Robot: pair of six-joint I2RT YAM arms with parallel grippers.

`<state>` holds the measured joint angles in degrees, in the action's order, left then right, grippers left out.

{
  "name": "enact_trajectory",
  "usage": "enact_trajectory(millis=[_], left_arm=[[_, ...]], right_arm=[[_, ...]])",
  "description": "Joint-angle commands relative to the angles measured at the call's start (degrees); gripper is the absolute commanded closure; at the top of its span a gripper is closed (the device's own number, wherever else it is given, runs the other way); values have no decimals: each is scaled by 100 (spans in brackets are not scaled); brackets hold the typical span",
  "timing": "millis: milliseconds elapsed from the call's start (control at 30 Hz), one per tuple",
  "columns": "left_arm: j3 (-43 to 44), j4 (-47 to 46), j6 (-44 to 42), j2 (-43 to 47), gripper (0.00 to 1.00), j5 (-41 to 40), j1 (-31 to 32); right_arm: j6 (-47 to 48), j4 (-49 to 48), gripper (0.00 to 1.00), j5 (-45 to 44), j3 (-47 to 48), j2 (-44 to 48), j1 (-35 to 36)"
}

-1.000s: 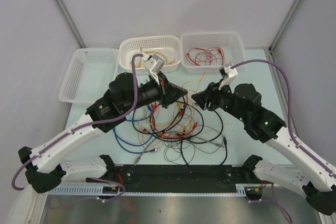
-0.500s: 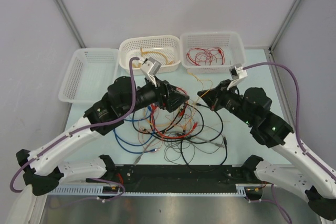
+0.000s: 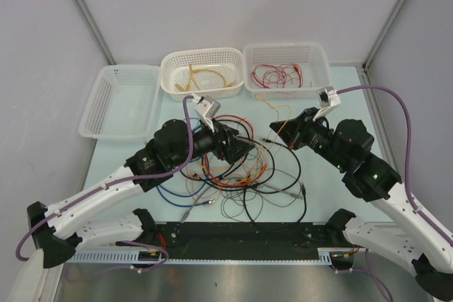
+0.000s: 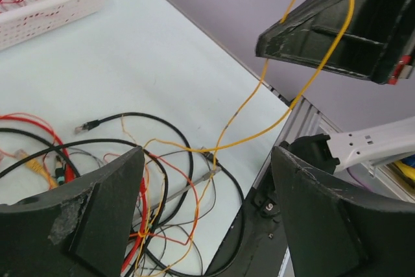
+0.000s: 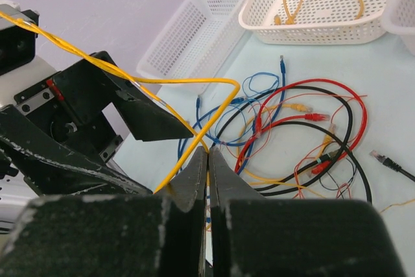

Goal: Untangle the cables

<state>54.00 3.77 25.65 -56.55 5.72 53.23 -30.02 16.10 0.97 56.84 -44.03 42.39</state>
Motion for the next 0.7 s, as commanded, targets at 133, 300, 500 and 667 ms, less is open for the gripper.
enact_trajectory(millis=[133,300,500,667], left_arm=[[14,-1229,-77,189,17,229,56],[-29,-1264,-52,-31,19,368,56],[-74,-1669,-68,-66,20,843,362],[129,-1528,-578,-286,21,625,1004]], right_arm=[[-171,-36,100,131,284,87,-20],[-259,7,100,175,354,158,-29],[-197,183,100,70,407,105,-64],[-241,166,100,70,416,35,-73]])
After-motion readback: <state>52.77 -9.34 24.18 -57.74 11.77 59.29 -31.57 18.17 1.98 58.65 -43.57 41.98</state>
